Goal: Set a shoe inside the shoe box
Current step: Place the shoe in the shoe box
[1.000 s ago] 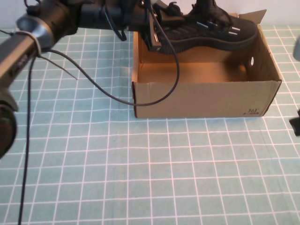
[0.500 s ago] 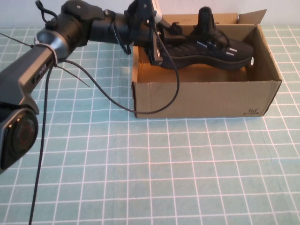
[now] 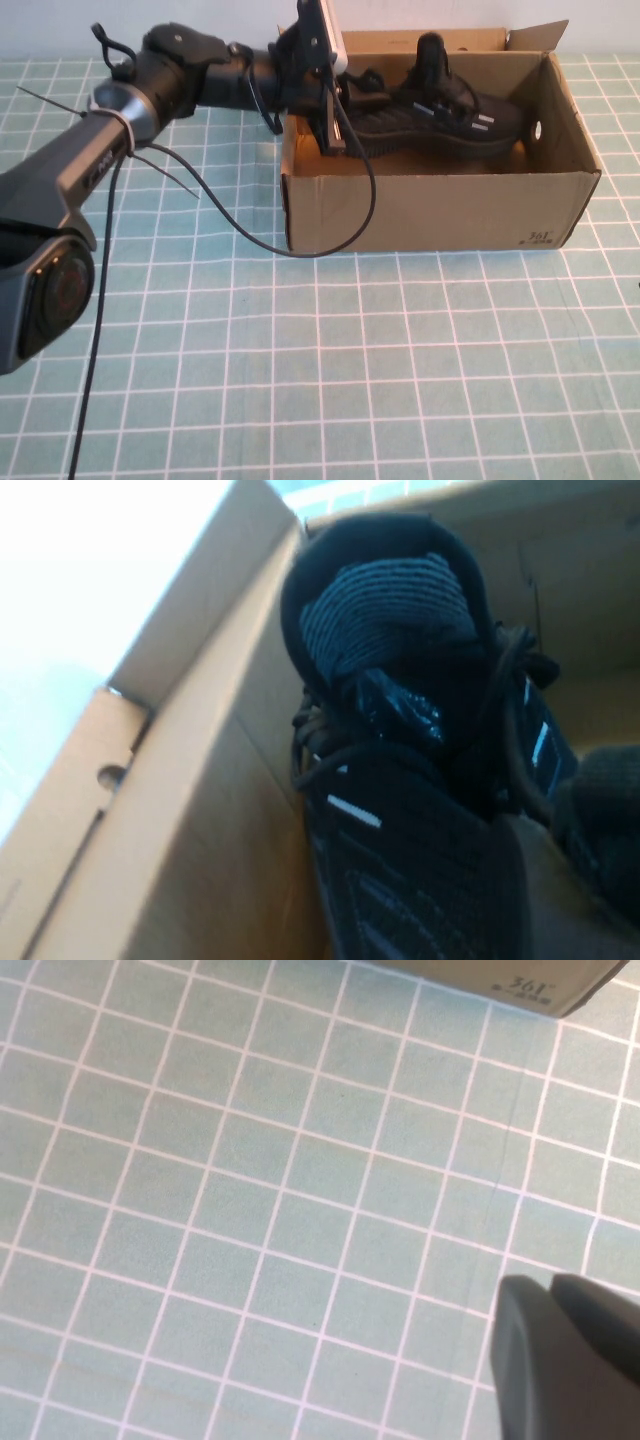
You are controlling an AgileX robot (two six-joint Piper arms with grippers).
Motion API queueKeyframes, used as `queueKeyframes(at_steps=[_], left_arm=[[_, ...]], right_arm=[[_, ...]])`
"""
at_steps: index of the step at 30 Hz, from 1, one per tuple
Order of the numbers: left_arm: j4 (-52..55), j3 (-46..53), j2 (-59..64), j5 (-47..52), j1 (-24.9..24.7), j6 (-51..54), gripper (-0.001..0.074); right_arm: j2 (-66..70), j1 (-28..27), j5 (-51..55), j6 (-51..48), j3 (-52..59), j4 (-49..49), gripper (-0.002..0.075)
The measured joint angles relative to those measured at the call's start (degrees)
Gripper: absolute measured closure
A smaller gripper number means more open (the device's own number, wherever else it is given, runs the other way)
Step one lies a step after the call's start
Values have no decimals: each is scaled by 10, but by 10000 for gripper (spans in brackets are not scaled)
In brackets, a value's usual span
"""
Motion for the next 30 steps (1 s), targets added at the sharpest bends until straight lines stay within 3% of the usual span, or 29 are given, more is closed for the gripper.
queueKeyframes(at_steps=[27, 30], left_arm=[[33, 0, 13, -38, -11, 9, 710], [36, 0, 13, -39, -11, 5, 684]], right_arm=[[-1, 0, -48, 0, 64, 17, 726], [-1, 0, -48, 0, 64, 21, 726]])
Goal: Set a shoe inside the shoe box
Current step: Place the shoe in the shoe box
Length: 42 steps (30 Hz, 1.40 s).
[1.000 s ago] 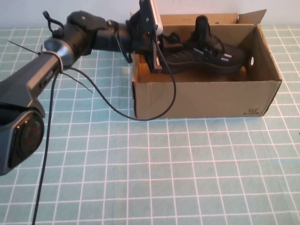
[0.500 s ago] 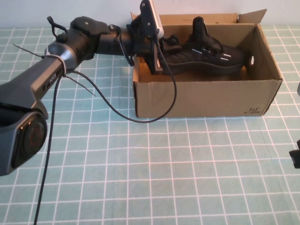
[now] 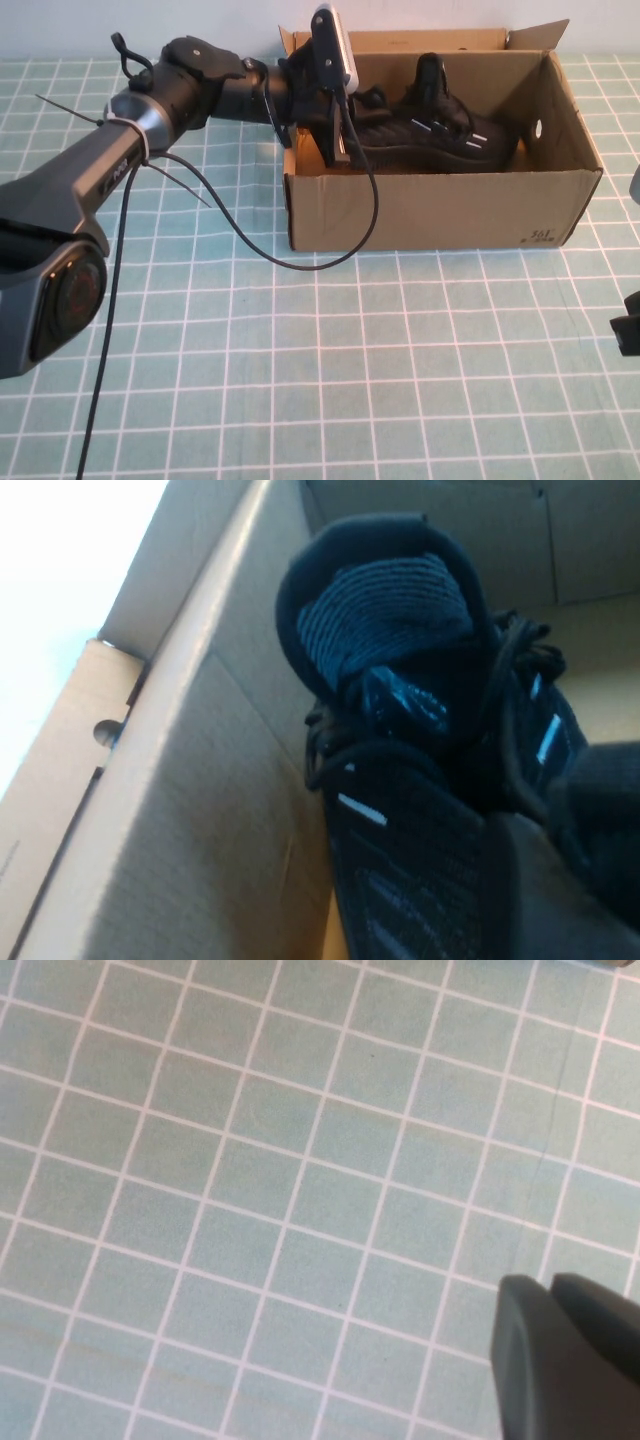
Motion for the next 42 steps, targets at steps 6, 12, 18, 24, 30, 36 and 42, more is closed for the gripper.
queueKeyframes(at_steps=[6, 12, 18, 24, 30, 36, 42], left_arm=[[-5, -1, 0, -22, 0, -25, 451], [-6, -2, -17, -32, 0, -121, 367], [82, -15, -65, -31, 0, -466, 395], [391, -65, -95, 22, -26, -836, 453], [541, -79, -94, 55, -62, -961, 461], [568, -79, -81, 56, -63, -973, 463], [582, -79, -49, 53, -66, -973, 463]], right_arm=[[0, 0, 0, 0, 0, 3, 726], [0, 0, 0, -1, 0, 3, 726], [0, 0, 0, -1, 0, 3, 726], [0, 0, -5, -7, 0, 3, 726], [0, 0, -10, -21, 0, 3, 726], [0, 0, -12, -23, 0, 3, 726], [0, 0, -14, -23, 0, 3, 726]])
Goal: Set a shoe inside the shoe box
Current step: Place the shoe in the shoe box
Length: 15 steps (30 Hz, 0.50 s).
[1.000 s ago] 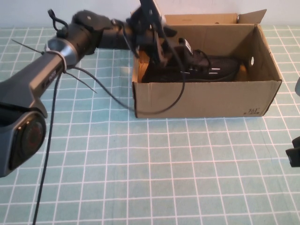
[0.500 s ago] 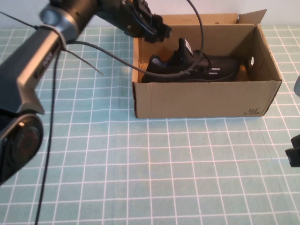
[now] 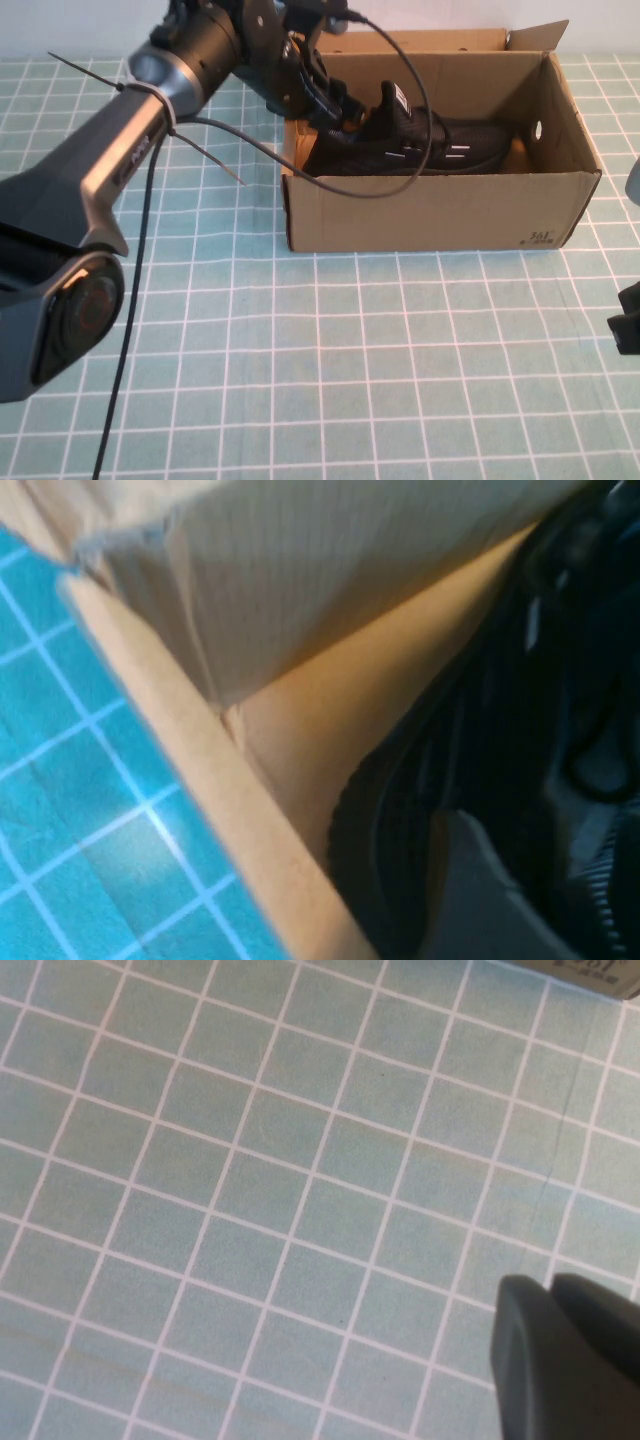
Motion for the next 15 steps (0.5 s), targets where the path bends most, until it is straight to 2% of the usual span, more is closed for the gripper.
queueKeyframes(at_steps=[10, 15], left_arm=[[46, 0, 8, -9, -16, 0, 464], [64, 0, 16, -15, -20, 0, 489]], right_arm=[[0, 0, -4, 0, 0, 1, 726], [0, 0, -4, -1, 0, 1, 726]])
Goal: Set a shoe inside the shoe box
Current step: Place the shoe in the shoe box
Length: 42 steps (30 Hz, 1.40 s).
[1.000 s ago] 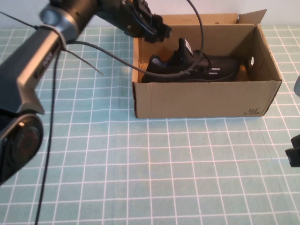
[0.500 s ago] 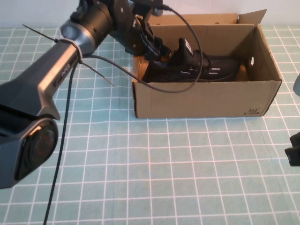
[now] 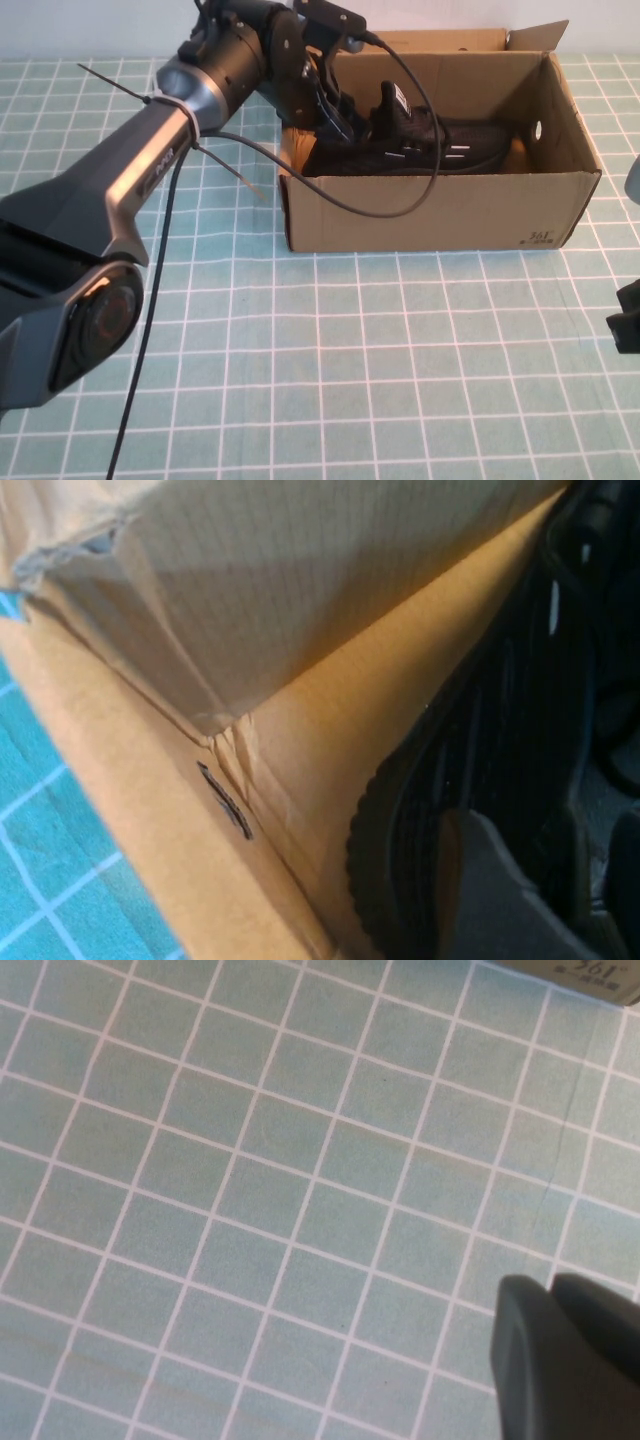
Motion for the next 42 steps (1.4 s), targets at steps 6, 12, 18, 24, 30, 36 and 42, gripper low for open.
queueKeyframes(at_steps=[6, 12, 18, 24, 30, 36, 42], left_arm=[[17, 0, 1, 0, -6, -2, 576], [17, 0, 2, -5, -6, 2, 717], [20, 0, 3, -36, -6, 23, 723], [23, 0, 3, -96, -6, 44, 724], [29, 0, 11, -146, -4, 51, 724], [28, 0, 21, -161, 3, 51, 664], [12, 0, 21, -165, 3, 50, 473]], right_arm=[[0, 0, 0, -1, 0, 0, 726], [0, 0, 0, -1, 0, 0, 726], [0, 0, 0, -1, 0, 0, 726], [0, 0, 0, -1, 0, 1, 726], [0, 0, 0, -1, 0, 1, 726], [0, 0, 0, -1, 0, 5, 726], [0, 0, 0, -1, 0, 9, 726]])
